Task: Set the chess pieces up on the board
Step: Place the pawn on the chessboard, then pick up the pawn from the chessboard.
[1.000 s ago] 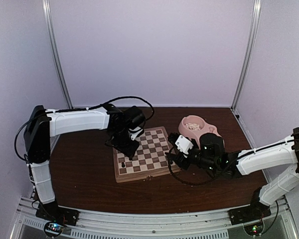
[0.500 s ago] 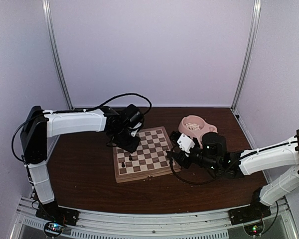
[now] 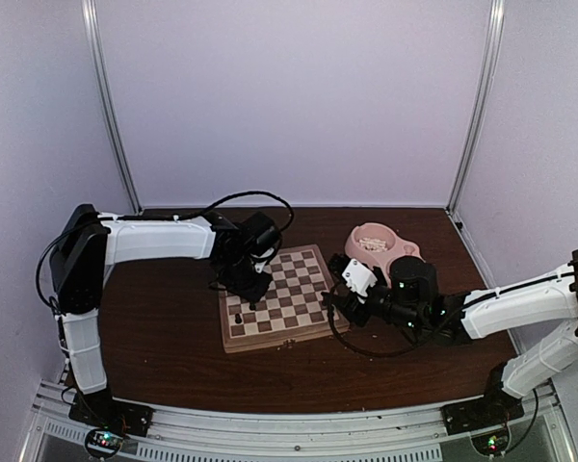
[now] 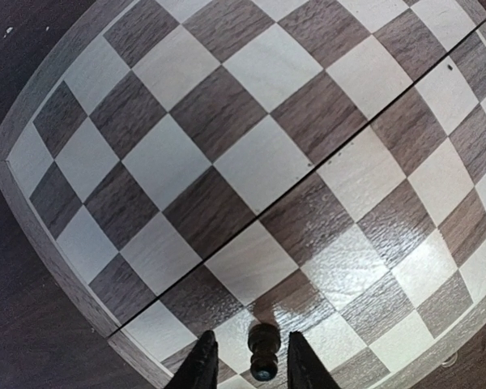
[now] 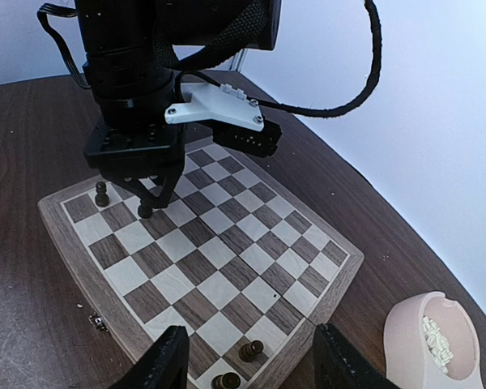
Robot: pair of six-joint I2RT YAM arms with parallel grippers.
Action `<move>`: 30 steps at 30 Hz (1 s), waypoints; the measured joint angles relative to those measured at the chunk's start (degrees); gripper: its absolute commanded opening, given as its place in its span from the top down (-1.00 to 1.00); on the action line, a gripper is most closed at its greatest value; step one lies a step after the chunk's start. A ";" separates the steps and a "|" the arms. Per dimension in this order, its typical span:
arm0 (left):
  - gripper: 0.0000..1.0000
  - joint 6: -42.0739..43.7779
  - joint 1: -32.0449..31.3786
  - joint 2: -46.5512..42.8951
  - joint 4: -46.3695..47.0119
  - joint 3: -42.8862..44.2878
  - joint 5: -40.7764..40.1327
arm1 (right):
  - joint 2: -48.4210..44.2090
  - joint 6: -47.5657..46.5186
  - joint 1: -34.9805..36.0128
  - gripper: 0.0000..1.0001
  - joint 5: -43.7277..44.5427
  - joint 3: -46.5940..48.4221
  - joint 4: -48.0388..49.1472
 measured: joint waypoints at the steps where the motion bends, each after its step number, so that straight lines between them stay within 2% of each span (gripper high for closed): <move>1: 0.42 -0.04 0.00 0.00 -0.09 0.00 -0.04 | 0.09 0.02 0.00 -0.09 0.00 0.00 0.00; 10: 0.55 -0.61 0.00 0.00 -0.61 -0.04 0.02 | 0.46 0.07 0.02 -0.09 -0.02 0.00 -0.07; 15: 0.50 -0.74 0.00 0.00 -1.09 -0.44 0.39 | 0.46 0.04 0.00 -0.09 -0.02 0.00 -0.11; 23: 0.54 -0.90 0.00 0.00 -1.42 -0.92 1.01 | 0.55 0.04 0.00 -0.09 -0.04 0.00 -0.33; 30: 0.92 -0.98 0.00 0.02 -1.60 -1.03 2.05 | 0.55 0.02 0.00 -0.08 -0.02 0.00 -0.39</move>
